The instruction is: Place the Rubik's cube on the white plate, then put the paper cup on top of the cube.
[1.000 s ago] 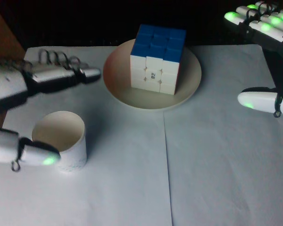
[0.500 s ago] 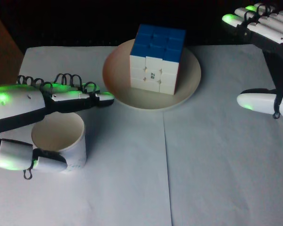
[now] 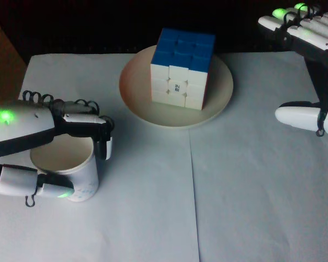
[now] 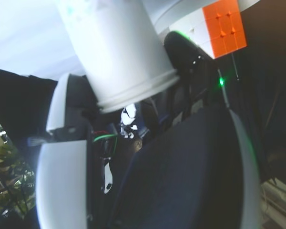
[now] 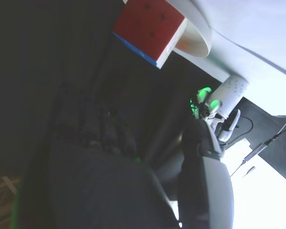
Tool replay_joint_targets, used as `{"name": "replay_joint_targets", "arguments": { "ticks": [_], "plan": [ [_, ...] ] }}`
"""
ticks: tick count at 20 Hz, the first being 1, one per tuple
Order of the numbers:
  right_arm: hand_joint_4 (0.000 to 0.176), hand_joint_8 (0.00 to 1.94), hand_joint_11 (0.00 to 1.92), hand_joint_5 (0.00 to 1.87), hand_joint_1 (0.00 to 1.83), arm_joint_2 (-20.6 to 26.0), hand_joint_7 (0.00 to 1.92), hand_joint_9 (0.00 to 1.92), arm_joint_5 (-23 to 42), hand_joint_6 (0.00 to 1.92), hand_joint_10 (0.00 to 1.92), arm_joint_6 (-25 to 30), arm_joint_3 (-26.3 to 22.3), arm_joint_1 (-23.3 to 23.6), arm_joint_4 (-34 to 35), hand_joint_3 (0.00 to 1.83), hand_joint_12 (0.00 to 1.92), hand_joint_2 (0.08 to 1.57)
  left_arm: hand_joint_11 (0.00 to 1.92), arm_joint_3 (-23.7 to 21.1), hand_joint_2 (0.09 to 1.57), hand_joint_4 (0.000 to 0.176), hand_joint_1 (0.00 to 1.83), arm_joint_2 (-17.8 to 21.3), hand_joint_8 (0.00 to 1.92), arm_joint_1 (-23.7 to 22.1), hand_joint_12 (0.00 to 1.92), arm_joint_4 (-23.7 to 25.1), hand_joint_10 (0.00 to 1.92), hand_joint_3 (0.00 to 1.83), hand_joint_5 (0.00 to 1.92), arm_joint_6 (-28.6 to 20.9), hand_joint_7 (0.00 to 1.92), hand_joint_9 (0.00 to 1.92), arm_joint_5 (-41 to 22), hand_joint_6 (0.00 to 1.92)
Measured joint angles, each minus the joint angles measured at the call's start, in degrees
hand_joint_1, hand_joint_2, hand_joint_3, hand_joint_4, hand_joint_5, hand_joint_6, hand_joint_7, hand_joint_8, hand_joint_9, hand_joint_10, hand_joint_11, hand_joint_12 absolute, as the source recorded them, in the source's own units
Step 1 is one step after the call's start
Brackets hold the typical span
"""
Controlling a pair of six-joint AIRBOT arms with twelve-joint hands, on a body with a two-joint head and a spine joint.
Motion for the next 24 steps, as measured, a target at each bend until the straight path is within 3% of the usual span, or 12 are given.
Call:
{"name": "replay_joint_targets", "arguments": {
  "ticks": [2, 5, 6, 7, 9, 11, 15, 17, 18, 19, 21, 24],
  "plan": [
    [0.062, 0.00, 0.00, 0.00, 0.49, 0.00, 0.00, 0.01, 0.00, 0.00, 0.01, -0.02, 0.00, 0.00, 0.00, 0.00, 0.08, 1.17, 0.46, 0.00, 1.43, 0.000, 1.17, 0.00, 1.80, 0.00, 1.92, 0.00, 1.87, 0.00, 0.46, 0.13, 0.35, 0.42, 0.13, 1.85],
    [0.033, 0.00, 0.02, 0.00, 0.46, -0.02, 0.00, 0.02, 0.00, 0.00, 0.01, -0.02, 0.00, 0.00, 0.00, 0.00, 0.01, 1.18, 0.77, 0.00, 1.37, 0.037, 1.42, -0.13, 1.82, 0.00, 1.92, -0.35, 1.89, 0.00, 0.23, 0.94, 0.34, 0.53, -0.44, 1.87],
    [0.037, 0.00, 0.03, 0.00, 0.44, -0.02, 0.00, 0.02, 0.00, 0.00, 0.01, -0.02, 0.00, 0.00, 0.04, 0.00, 0.02, 1.18, 0.63, 0.00, 1.39, 0.111, 1.42, -0.31, 1.87, 0.00, 1.92, -0.98, 1.92, 0.01, 0.19, 1.62, 0.32, 0.48, -0.61, 1.92],
    [0.045, 0.00, 0.02, 0.00, 0.46, -0.13, 0.00, 0.02, 0.04, 0.00, 0.01, -0.02, 0.00, 0.00, 0.04, 0.00, 0.03, 1.18, 0.59, 0.00, 1.39, 0.109, 1.42, -0.35, 1.88, 0.00, 1.92, -1.36, 1.92, 0.01, 0.17, 2.29, 0.32, 0.48, -0.70, 1.92],
    [0.043, 0.00, 0.00, 0.00, 0.43, -0.20, 0.00, 0.04, -0.02, 0.00, 0.01, -0.02, 0.00, 0.00, 0.00, 0.00, 0.16, 1.16, 0.72, -0.02, 1.39, 0.014, 1.42, -0.35, 1.87, 0.00, 1.92, -2.12, 1.92, 0.00, 0.21, 3.30, 0.31, 0.50, -0.87, 1.92],
    [0.047, 0.00, 0.00, 0.00, 0.44, -0.20, 0.00, 0.05, -0.02, 0.00, 0.01, 0.00, 0.00, 0.00, 0.02, 0.00, 0.34, 1.17, 0.51, -0.09, 1.39, 0.059, 1.42, -0.35, 1.89, 0.00, 1.92, -3.87, 1.91, 0.00, 0.19, 5.16, 0.30, 0.46, -1.95, 1.89],
    [0.030, 0.00, 0.00, 0.00, 0.41, -0.57, 0.00, 0.05, 0.00, 0.00, 0.01, -0.07, 0.28, 0.00, 0.00, 0.00, 0.40, 1.16, 0.30, 0.09, 1.44, 0.000, 1.21, -0.28, 1.88, -0.74, 1.92, -7.54, 1.92, 0.01, 0.43, 9.35, 0.28, 0.44, -4.52, 1.84],
    [0.041, 0.00, 0.00, 0.00, 0.43, -0.81, 0.00, 0.05, -0.02, 0.00, 0.01, -0.04, 0.37, 0.00, 0.22, 0.00, 0.42, 1.16, 0.16, 1.03, 1.31, 0.118, 1.24, -0.37, 1.48, -2.71, 1.89, -8.85, 1.62, 0.00, 0.07, 10.71, 0.01, 0.10, -4.63, 1.92],
    [0.055, 0.00, 0.00, 0.00, 0.48, -0.83, 0.00, 0.05, -0.04, 0.00, 0.00, -0.07, 0.35, 0.00, -0.02, 0.00, 0.33, 1.14, 0.22, 2.14, 1.27, 0.101, 1.28, -0.76, 1.64, -4.61, 1.92, -9.62, 1.77, 0.00, 0.10, 11.32, 0.01, 0.09, -4.66, 1.92],
    [0.048, 0.00, 0.00, 0.00, 0.43, -0.85, 0.00, 0.04, 0.00, 0.00, 0.00, -0.04, 0.37, 0.00, 0.02, 0.00, 0.32, 1.14, 0.38, 2.73, 1.22, 0.000, 1.41, -1.27, 1.77, -5.81, 1.92, -10.27, 1.91, 0.00, 0.16, 11.34, 0.07, 0.19, -4.52, 1.81],
    [0.029, 0.00, 0.00, 0.00, 0.44, -0.90, 0.00, 0.04, -0.02, 0.00, 0.01, -0.07, 0.48, 0.00, 0.11, 0.00, 0.34, 1.16, 0.47, 3.54, 1.36, 0.050, 1.25, -2.27, 1.76, -7.89, 1.92, -9.20, 1.92, 0.00, 0.19, 11.28, 0.49, 0.30, -4.37, 1.71],
    [0.048, 0.00, 0.00, 0.00, 0.47, -1.07, 0.00, 0.04, 0.02, 0.00, 0.00, -0.07, 0.61, 0.00, 0.17, 0.00, 0.27, 1.16, 0.37, 4.59, 1.20, 0.101, 1.35, -3.82, 1.79, -11.52, 1.92, -6.14, 1.92, 0.00, 0.17, 10.99, 0.08, 0.21, -2.82, 1.71]
  ]
}}
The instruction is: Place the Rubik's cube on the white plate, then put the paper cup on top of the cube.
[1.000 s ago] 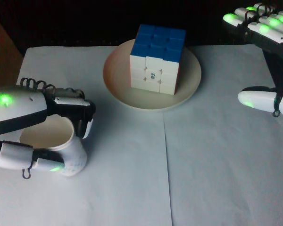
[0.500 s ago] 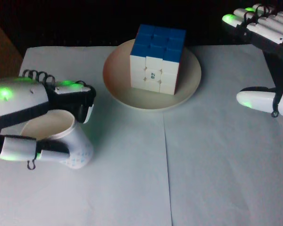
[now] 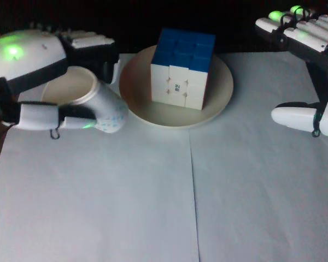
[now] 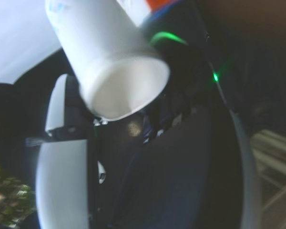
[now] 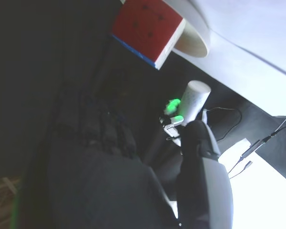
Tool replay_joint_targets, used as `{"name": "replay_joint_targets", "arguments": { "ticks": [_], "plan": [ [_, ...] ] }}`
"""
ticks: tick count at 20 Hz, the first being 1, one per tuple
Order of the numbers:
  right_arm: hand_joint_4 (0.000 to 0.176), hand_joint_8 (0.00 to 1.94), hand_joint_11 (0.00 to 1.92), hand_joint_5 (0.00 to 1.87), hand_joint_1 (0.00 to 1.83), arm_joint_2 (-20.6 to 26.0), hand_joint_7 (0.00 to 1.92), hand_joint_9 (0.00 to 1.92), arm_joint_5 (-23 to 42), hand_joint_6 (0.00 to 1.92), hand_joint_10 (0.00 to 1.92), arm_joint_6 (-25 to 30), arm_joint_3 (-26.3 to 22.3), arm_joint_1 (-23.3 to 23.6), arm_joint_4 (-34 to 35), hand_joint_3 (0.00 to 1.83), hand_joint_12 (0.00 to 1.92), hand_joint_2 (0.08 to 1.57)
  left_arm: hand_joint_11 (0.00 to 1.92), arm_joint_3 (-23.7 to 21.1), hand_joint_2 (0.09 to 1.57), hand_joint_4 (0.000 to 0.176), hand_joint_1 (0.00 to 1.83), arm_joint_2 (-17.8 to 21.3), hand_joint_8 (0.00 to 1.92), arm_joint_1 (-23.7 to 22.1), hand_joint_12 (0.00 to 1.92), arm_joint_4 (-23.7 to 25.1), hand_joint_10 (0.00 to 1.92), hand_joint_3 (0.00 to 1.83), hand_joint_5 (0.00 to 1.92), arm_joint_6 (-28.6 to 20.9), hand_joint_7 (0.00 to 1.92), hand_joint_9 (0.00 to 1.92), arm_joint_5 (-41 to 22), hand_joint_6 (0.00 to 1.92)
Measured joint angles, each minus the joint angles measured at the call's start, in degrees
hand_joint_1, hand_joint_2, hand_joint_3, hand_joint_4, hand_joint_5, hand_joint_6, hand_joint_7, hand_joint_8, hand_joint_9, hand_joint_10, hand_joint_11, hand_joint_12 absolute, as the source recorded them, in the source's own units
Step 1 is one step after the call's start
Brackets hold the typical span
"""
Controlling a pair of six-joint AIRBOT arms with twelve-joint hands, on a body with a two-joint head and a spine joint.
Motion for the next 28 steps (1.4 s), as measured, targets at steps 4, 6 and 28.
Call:
{"name": "replay_joint_targets", "arguments": {
  "ticks": [4, 6, 28],
  "plan": [
    [0.045, 0.00, 0.00, 0.00, 0.49, -0.48, 0.00, 0.02, -0.04, 0.00, 0.00, 0.00, 0.28, 0.00, 0.20, 0.00, 0.15, 1.16, 0.31, 4.52, 1.24, 0.166, 1.15, -1.75, 1.79, -5.88, 1.92, 4.85, 1.92, 0.00, 0.10, -6.43, 0.05, 0.15, 4.11, 1.71],
    [0.033, 0.00, 0.00, 0.00, 0.47, -0.52, 0.00, 0.03, 0.00, 0.00, 0.00, 0.00, 0.28, 0.00, 0.15, 0.00, 0.26, 1.15, 0.38, 5.51, 1.19, 0.113, 1.27, -3.15, 1.75, -9.14, 1.92, 7.15, 1.92, 0.00, 0.15, -7.34, 0.10, 0.19, 6.10, 1.67],
    [0.009, 0.00, 0.00, 0.00, 0.49, -1.81, 0.00, 0.03, -0.02, 0.00, 0.00, 0.00, 0.94, 0.00, 0.66, 0.00, 0.30, 1.16, 0.67, 10.99, 1.10, 0.085, 1.28, -10.93, 1.63, -21.40, 1.92, 14.40, 1.92, 0.39, 0.28, -10.05, 0.65, 0.56, 8.17, 1.80]
  ]
}}
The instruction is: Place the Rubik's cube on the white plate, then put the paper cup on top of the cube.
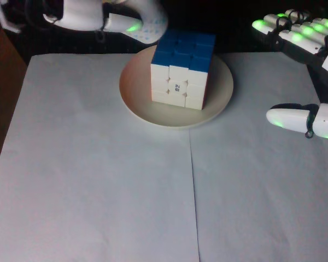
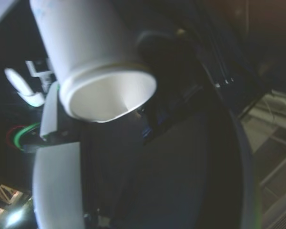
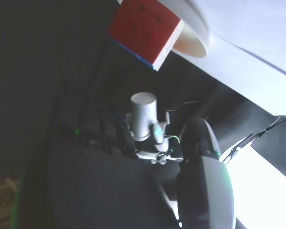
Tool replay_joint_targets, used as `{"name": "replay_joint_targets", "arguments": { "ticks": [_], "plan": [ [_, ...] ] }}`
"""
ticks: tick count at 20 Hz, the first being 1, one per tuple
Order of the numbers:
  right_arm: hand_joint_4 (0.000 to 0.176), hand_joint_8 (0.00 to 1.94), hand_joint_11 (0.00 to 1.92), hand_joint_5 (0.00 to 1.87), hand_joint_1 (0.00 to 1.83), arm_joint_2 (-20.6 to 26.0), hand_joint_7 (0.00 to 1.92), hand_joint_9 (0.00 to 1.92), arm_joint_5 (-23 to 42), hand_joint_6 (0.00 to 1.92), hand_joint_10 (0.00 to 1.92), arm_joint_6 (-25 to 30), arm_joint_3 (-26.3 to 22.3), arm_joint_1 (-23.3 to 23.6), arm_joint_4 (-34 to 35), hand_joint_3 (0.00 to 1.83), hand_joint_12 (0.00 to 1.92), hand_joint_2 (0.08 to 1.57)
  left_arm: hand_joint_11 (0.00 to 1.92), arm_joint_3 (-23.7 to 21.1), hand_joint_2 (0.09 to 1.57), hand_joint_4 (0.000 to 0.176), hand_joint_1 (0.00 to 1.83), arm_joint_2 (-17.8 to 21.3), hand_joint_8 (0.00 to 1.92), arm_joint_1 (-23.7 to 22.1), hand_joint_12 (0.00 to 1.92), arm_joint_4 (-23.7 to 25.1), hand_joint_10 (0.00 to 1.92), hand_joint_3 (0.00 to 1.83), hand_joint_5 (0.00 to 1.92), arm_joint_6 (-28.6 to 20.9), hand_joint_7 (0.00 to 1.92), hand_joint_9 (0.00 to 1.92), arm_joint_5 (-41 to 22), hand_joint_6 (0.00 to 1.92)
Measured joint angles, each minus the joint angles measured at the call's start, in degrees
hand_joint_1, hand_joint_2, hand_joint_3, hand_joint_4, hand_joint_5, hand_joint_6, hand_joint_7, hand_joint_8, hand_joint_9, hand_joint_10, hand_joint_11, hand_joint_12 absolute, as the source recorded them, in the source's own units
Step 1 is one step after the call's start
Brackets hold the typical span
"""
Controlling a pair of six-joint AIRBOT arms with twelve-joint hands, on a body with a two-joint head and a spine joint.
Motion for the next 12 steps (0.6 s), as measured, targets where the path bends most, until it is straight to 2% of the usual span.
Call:
{"name": "replay_joint_targets", "arguments": {
  "ticks": [1, 2, 3, 4, 5, 6, 7, 8, 9, 10, 11, 12],
  "plan": [
    [0.000, 0.00, 0.00, 0.00, 0.48, -0.02, 0.00, 0.03, -0.04, 0.00, 0.01, 0.00, 0.00, 0.00, 0.00, 0.00, 0.30, 1.16, 0.67, 0.24, 0.99, 0.082, 1.28, -0.63, 1.68, -0.04, 1.92, 0.52, 1.92, 0.63, 0.28, 0.02, 0.66, 0.55, 0.42, 1.80],
    [0.016, 0.00, 0.00, 0.00, 0.51, -0.07, 0.00, 0.00, 0.00, 0.00, 0.00, 0.00, 0.00, 0.00, -0.02, 0.00, 0.08, 1.18, 0.65, 0.87, 0.96, 0.164, 1.29, -1.68, 1.67, -0.13, 1.92, 0.63, 1.92, 0.67, 0.28, 0.00, 0.67, 0.51, 0.98, 1.76],
    [0.024, 0.00, 0.00, 0.00, 0.52, -0.11, 0.00, 0.00, 0.04, 0.00, 0.00, 0.00, 0.07, 0.00, 0.00, 0.00, 0.02, 1.18, 0.63, 1.38, 0.79, 0.156, 1.20, -2.25, 1.78, -0.39, 1.92, 0.63, 1.92, 0.72, 0.29, 0.02, 0.41, 0.48, 1.55, 1.73],
    [0.000, 0.00, 0.03, 0.00, 0.48, -0.13, 0.00, 0.00, 0.00, 0.00, 0.00, 0.00, 0.11, 0.00, 0.15, 0.00, 0.02, 1.18, 0.72, 2.47, 0.68, 0.098, 1.26, -3.30, 1.81, -0.74, 1.92, 0.42, 1.92, 0.85, 0.32, -0.04, 0.32, 0.50, 1.92, 1.71],
    [0.000, 0.00, 0.03, 0.00, 0.47, -0.13, 0.00, 0.01, -0.02, 0.00, 0.01, 0.00, 0.11, 0.00, 0.20, 0.00, 0.02, 1.18, 0.81, 3.52, 0.98, 0.055, 1.31, -4.26, 1.62, -0.87, 1.92, 0.09, 1.92, 0.59, 0.33, -0.15, 0.67, 0.57, 2.40, 1.68],
    [0.000, 0.00, 0.04, 0.00, 0.45, -0.13, 0.00, 0.02, 0.00, 0.00, 0.01, 0.00, 0.11, 0.00, 0.24, 0.00, 0.03, 1.18, 0.85, 4.17, 0.99, 0.039, 1.31, -4.94, 1.62, -0.87, 1.92, 0.07, 1.92, 0.57, 0.33, -0.37, 0.68, 0.61, 2.99, 1.68],
    [0.006, 0.00, 0.02, 0.00, 0.47, -0.15, 0.00, 0.01, 0.00, 0.00, 0.00, 0.00, 0.11, 0.00, 0.35, 0.00, 0.03, 1.17, 0.78, 5.14, 0.99, 0.024, 1.30, -6.05, 1.62, -0.87, 1.92, 0.28, 1.92, 0.58, 0.33, -0.74, 0.68, 0.57, 3.98, 1.67],
    [0.024, 0.00, 0.00, 0.00, 0.51, -0.24, 0.00, 0.00, 0.00, 0.00, 0.00, 0.02, 0.17, 0.00, 0.31, 0.00, 0.02, 1.17, 0.74, 5.86, 0.65, 0.050, 1.25, -6.84, 1.83, -0.87, 1.92, 0.28, 1.92, 0.98, 0.31, -1.33, 0.35, 0.53, 4.66, 1.68],
    [0.000, 0.00, 0.02, 0.00, 0.50, -0.24, 0.00, 0.01, 0.00, 0.00, 0.00, 0.02, 0.17, 0.00, 0.20, 0.00, 0.03, 1.18, 0.66, 6.88, 0.61, 0.046, 1.26, -7.98, 1.85, -0.87, 1.92, 0.31, 1.92, 1.06, 0.28, -1.90, 0.31, 0.48, 5.18, 1.71],
    [0.000, 0.00, 0.00, 0.00, 0.49, -0.24, 0.00, 0.02, -0.02, 0.00, 0.01, 0.00, 0.17, 0.00, 0.31, 0.00, 0.17, 1.16, 0.72, 7.34, 0.85, 0.030, 1.30, -8.41, 1.72, -0.87, 1.92, 0.26, 1.92, 0.84, 0.28, -2.21, 0.61, 0.53, 5.33, 1.70],
    [0.000, 0.00, 0.00, 0.00, 0.49, -0.24, 0.00, 0.02, -0.02, 0.00, 0.01, 0.00, 0.17, 0.00, 0.39, 0.00, 0.21, 1.15, 0.82, 8.09, 0.95, 0.016, 1.30, -9.22, 1.66, -0.87, 1.92, 0.22, 1.92, 0.68, 0.26, -2.69, 0.68, 0.59, 5.55, 1.68],
    [0.023, 0.00, 0.00, 0.00, 0.53, -0.26, 0.00, 0.00, 0.00, 0.00, 0.00, 0.00, 0.17, -0.02, 0.39, 0.01, 0.01, 1.16, 0.75, 8.79, 0.72, 0.000, 1.27, -10.23, 1.73, -0.87, 1.92, 0.02, 1.92, 0.86, 0.26, -2.99, 0.43, 0.55, 5.79, 1.65]
  ]
}}
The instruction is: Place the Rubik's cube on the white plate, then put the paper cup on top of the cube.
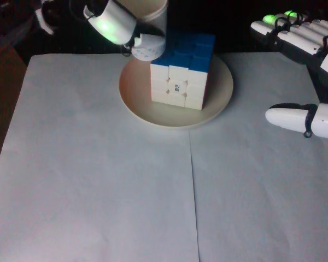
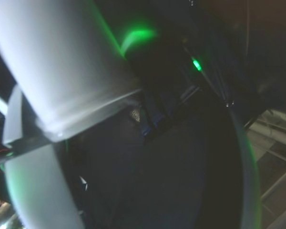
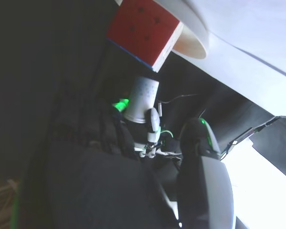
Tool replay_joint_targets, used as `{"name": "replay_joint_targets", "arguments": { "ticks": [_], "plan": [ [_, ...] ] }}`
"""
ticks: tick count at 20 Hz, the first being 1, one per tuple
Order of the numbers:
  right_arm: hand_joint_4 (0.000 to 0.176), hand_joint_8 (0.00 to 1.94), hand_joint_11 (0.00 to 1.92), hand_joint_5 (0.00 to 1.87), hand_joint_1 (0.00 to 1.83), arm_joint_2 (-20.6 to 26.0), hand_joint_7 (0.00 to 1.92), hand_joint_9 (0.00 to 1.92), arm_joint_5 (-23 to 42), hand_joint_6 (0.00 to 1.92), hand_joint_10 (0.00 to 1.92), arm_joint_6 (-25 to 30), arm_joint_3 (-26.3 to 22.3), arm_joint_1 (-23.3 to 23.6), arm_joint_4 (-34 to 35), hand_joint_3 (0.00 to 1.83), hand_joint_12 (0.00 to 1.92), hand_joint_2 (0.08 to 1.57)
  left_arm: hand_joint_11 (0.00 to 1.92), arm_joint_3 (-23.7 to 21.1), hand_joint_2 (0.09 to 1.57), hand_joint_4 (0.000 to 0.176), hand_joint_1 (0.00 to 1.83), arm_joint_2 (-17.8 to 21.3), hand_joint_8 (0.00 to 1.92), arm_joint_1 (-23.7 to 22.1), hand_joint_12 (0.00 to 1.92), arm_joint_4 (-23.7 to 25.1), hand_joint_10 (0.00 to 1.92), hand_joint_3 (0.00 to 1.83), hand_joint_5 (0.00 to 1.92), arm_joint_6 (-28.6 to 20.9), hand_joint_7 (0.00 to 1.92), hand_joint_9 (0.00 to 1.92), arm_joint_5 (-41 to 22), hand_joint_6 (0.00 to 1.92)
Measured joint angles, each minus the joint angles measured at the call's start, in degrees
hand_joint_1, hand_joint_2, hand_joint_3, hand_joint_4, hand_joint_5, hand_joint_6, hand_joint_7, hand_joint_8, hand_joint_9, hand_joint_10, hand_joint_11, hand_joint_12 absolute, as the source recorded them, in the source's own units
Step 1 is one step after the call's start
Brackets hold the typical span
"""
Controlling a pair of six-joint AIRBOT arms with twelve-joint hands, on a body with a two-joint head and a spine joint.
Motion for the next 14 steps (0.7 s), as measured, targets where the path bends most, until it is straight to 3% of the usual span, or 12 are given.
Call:
{"name": "replay_joint_targets", "arguments": {
  "ticks": [2, 3, 4, 5, 6, 7, 8, 9, 10, 12, 13, 14],
  "plan": [
    [0.045, 0.00, 0.00, 0.00, 0.54, -0.17, 0.00, 0.00, 0.00, 0.00, 0.00, 0.00, 0.04, 0.00, 0.00, 0.01, 0.00, 1.17, 0.63, 0.24, 0.60, 0.013, 1.21, -0.66, 1.74, 0.00, 1.92, 0.11, 1.91, 1.09, 0.24, -0.13, 0.31, 0.46, 0.09, 1.63],
    [0.002, 0.00, 0.03, 0.00, 0.48, -0.20, 0.00, 0.02, -0.02, 0.00, 0.01, 0.00, 0.04, 0.00, 0.00, 0.01, 0.02, 1.17, 0.56, 0.66, 0.61, 0.026, 1.23, -1.11, 1.67, 0.00, 1.92, 0.11, 1.90, 1.06, 0.24, -0.26, 0.27, 0.38, 0.17, 1.60],
    [0.000, 0.00, 0.03, 0.00, 0.47, -0.28, 0.00, 0.01, 0.04, 0.00, 0.00, 0.00, 0.04, 0.00, 0.00, 0.01, 0.02, 1.18, 0.44, 0.87, 0.65, 0.017, 1.22, -1.40, 1.60, 0.00, 1.92, 0.04, 1.84, 1.00, 0.23, -0.48, 0.26, 0.33, 0.20, 1.58],
    [0.005, 0.00, 0.01, 0.00, 0.49, -0.28, 0.00, 0.00, 0.00, 0.00, 0.00, 0.00, 0.04, -0.07, 0.00, 0.01, 0.01, 1.18, 0.57, 1.01, 0.64, 0.000, 1.24, -1.60, 1.73, 0.00, 1.92, -0.04, 1.92, 0.96, 0.28, -0.57, 0.30, 0.40, 0.24, 1.61],
    [0.038, 0.00, 0.00, 0.00, 0.50, -0.28, 0.00, 0.00, 0.02, 0.00, 0.00, 0.00, 0.04, -0.17, 0.04, 0.00, 0.01, 1.17, 0.85, 1.25, 0.82, 0.000, 1.32, -1.95, 1.65, 0.00, 1.92, -0.02, 1.92, 0.86, 0.31, -0.72, 0.74, 0.65, 0.13, 1.68],
    [0.041, 0.00, 0.00, 0.00, 0.52, -0.28, 0.00, 0.00, 0.04, 0.00, 0.00, 0.02, 0.04, -0.39, 0.11, 0.01, 0.00, 1.18, 0.85, 1.46, 0.87, 0.014, 1.31, -2.29, 1.65, 0.00, 1.92, -0.11, 1.92, 0.81, 0.30, -0.70, 0.74, 0.65, 0.17, 1.71],
    [0.000, 0.00, 0.04, 0.00, 0.48, -0.33, 0.00, 0.01, -0.02, 0.00, 0.00, 0.00, 0.04, -0.39, 0.07, 0.01, 0.02, 1.20, 0.73, 1.64, 0.98, 0.028, 1.29, -2.60, 1.65, 0.00, 1.92, -0.85, 1.92, 0.63, 0.29, -0.83, 0.67, 0.52, -0.04, 1.72],
    [0.000, 0.00, 0.03, 0.00, 0.49, -0.33, 0.00, 0.01, -0.07, 0.00, 0.00, 0.00, 0.04, -0.39, 0.17, 0.01, 0.02, 1.20, 0.62, 1.99, 0.80, 0.049, 1.21, -2.97, 1.74, 0.00, 1.92, -0.94, 1.92, 0.75, 0.26, -1.11, 0.40, 0.43, -0.24, 1.72],
    [0.000, 0.00, 0.01, 0.00, 0.49, -0.33, 0.00, 0.01, 0.00, 0.00, 0.00, 0.00, 0.04, -0.39, 0.20, 0.01, 0.02, 1.19, 0.42, 2.12, 0.72, 0.044, 1.20, -3.28, 1.63, 0.00, 1.92, -0.98, 1.86, 0.84, 0.24, -1.11, 0.29, 0.33, -0.17, 1.65],
    [0.056, 0.00, 0.00, 0.00, 0.57, -0.33, 0.00, 0.00, 0.00, 0.00, 0.00, 0.00, 0.04, -0.39, 0.33, 0.00, 0.00, 1.16, 0.63, 2.43, 0.67, 0.027, 1.24, -3.78, 1.89, 0.04, 1.92, -1.01, 1.92, 0.93, 0.24, -1.49, 0.28, 0.45, -0.13, 1.72],
    [0.012, 0.00, 0.04, 0.00, 0.52, -0.33, 0.00, 0.01, 0.00, 0.00, 0.01, 0.02, 0.04, -0.39, 0.35, 0.00, 0.02, 1.17, 0.88, 2.86, 0.80, 0.009, 1.30, -4.13, 1.77, 0.04, 1.92, -1.03, 1.92, 0.93, 0.21, -1.53, 0.64, 0.68, -0.26, 1.65],
    [0.000, 0.00, 0.02, 0.00, 0.50, -0.33, 0.00, 0.01, 0.02, 0.00, 0.00, 0.00, 0.04, -0.39, 0.35, 0.00, 0.02, 1.18, 0.81, 3.30, 0.95, 0.000, 1.30, -4.55, 1.66, 0.07, 1.92, -1.31, 1.92, 0.68, 0.21, -1.60, 0.68, 0.60, -0.09, 1.56]
  ]
}}
